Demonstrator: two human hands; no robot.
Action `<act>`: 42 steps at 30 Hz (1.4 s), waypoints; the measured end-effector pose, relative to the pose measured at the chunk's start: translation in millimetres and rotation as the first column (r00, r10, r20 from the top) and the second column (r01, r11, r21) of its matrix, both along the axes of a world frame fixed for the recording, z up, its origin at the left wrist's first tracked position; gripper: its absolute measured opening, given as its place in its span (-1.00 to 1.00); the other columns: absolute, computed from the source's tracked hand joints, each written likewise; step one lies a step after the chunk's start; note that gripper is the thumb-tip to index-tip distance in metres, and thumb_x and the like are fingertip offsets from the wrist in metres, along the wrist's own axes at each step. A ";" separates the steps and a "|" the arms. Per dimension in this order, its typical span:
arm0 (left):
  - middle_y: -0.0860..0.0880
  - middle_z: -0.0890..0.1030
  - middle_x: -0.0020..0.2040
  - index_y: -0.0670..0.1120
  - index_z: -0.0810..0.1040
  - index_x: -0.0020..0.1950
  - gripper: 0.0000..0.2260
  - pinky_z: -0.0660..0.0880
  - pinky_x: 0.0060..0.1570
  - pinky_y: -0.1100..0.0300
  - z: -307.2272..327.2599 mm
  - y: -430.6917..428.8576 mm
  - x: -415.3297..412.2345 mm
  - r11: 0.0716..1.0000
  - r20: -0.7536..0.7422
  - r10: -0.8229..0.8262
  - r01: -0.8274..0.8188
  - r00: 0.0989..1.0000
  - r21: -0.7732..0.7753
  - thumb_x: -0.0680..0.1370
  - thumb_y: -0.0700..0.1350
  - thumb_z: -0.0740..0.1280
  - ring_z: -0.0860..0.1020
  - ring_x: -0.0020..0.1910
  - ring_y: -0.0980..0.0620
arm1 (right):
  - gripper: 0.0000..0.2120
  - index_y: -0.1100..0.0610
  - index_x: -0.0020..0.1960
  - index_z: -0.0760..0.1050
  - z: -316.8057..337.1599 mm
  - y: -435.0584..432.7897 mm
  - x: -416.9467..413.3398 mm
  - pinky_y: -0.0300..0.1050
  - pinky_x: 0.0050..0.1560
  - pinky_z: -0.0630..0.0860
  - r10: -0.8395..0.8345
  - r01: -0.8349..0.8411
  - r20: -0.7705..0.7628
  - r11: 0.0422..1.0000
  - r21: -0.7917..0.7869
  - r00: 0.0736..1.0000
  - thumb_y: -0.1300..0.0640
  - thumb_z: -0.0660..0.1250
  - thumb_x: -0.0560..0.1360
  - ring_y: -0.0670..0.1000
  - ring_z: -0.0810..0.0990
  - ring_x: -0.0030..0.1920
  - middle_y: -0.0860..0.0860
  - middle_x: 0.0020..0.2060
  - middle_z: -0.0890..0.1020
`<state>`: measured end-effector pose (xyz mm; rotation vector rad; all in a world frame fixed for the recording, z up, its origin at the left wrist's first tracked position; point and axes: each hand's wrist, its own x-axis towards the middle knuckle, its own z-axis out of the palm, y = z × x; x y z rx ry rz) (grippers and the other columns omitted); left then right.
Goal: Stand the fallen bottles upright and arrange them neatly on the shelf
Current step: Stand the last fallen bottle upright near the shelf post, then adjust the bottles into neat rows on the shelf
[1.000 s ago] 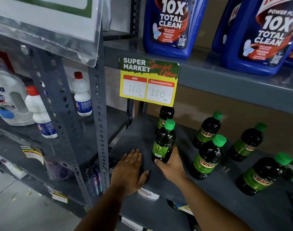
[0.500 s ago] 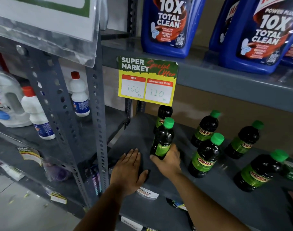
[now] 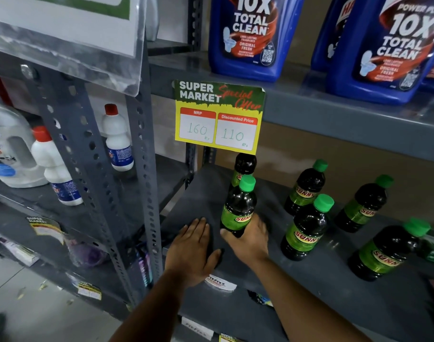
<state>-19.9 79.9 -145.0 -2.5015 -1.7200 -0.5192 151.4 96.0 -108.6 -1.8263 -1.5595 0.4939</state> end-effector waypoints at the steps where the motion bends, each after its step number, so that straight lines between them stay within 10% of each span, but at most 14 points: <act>1: -0.18 0.29 0.47 -0.19 0.26 0.45 -0.34 0.15 0.40 -0.02 0.1 0.0 -0.3 1.000 0.003 -0.001 0.001 1.000 -0.010 0.53 0.26 -0.01 0.23 0.45 -0.09 | -0.32 0.11 0.18 0.36 -1.9 0.3 0.5 0.09 0.27 0.34 0.025 -0.025 -0.038 1.000 0.004 0.999 -0.22 0.47 0.23 0.17 0.42 0.25 0.08 0.11 0.53; 13: -0.19 0.38 0.42 -0.20 0.34 0.40 -0.37 0.28 0.35 -0.06 6.3 -3.0 -1.1 0.999 -0.006 -0.002 0.002 1.000 -0.045 0.54 0.24 0.04 0.31 0.40 -0.11 | -0.23 0.03 0.08 0.30 4.6 -3.5 -8.9 0.13 0.33 0.29 -0.079 0.080 0.012 0.997 -0.025 0.997 -0.44 0.43 0.10 0.15 0.44 0.24 0.01 0.08 0.56; 18: -0.19 0.37 0.42 -0.21 0.33 0.41 -0.37 0.24 0.36 -0.06 6.0 -3.3 -3.0 0.998 -0.024 -0.014 0.012 1.000 -0.063 0.54 0.23 0.05 0.32 0.40 -0.12 | -0.20 0.00 0.31 0.32 -9.7 -32.3 13.1 0.06 0.27 0.44 0.075 -0.032 -0.348 0.991 0.128 0.935 -0.47 0.33 0.25 -0.03 0.49 0.23 -0.03 0.15 0.54; 25: -0.18 0.37 0.42 -0.20 0.33 0.41 -0.36 0.19 0.36 -0.01 7.4 -2.5 -4.7 0.998 -0.072 -0.003 -0.002 0.997 -0.063 0.55 0.24 0.00 0.32 0.40 -0.11 | -0.80 -0.10 -0.11 0.60 -25.8 -127.8 80.5 -0.34 -0.13 0.54 -0.101 0.270 -0.594 0.941 0.203 0.798 -0.12 0.51 0.31 -0.15 0.64 -0.21 0.10 -0.20 0.69; 28: -0.22 0.40 0.40 -0.24 0.36 0.38 -0.31 0.24 0.34 -0.04 3.4 0.0 -1.9 0.998 -0.063 -0.034 0.031 0.997 -0.057 0.55 0.27 -0.11 0.35 0.37 -0.15 | -0.53 -0.12 -0.15 0.54 -17.1 -152.2 138.5 -0.45 -0.19 0.46 -0.329 0.560 -0.611 0.795 0.232 0.720 -0.42 0.46 0.15 -0.19 0.59 -0.23 -0.05 -0.26 0.63; 31: -0.25 0.42 0.37 -0.27 0.39 0.35 -0.26 0.27 0.32 -0.06 1.0 2.4 -3.0 0.996 -0.053 -0.034 0.030 0.998 -0.078 0.54 0.28 -0.16 0.38 0.35 -0.18 | -0.42 -0.06 0.22 0.33 4.5 -150.4 195.1 -0.38 0.08 0.41 -0.514 0.669 -0.482 0.706 0.233 0.710 0.13 0.56 0.33 0.09 0.46 0.19 0.11 0.17 0.40; 34: -0.27 0.43 0.36 -0.29 0.41 0.33 -0.26 0.30 0.29 -0.07 1.1 1.8 -1.1 0.997 -0.053 -0.025 0.021 0.998 -0.080 0.54 0.28 -0.15 0.40 0.33 -0.20 | -0.07 0.12 0.50 0.04 18.8 -136.4 233.3 0.06 0.36 0.33 -0.456 0.538 -0.422 0.838 0.093 0.783 0.22 0.56 0.33 0.12 0.31 0.39 0.16 0.44 0.27; 42: -0.26 0.40 0.38 -0.29 0.39 0.35 -0.24 0.32 0.29 -0.12 3.3 2.2 -0.1 0.994 -0.104 -0.005 -0.006 0.995 -0.112 0.54 0.29 -0.15 0.37 0.35 -0.21 | -0.20 0.13 0.40 0.25 13.6 -101.9 245.5 -0.05 0.06 0.44 -0.451 0.469 -0.320 0.883 -0.024 0.833 0.11 0.60 0.29 0.15 0.54 0.20 0.10 0.24 0.55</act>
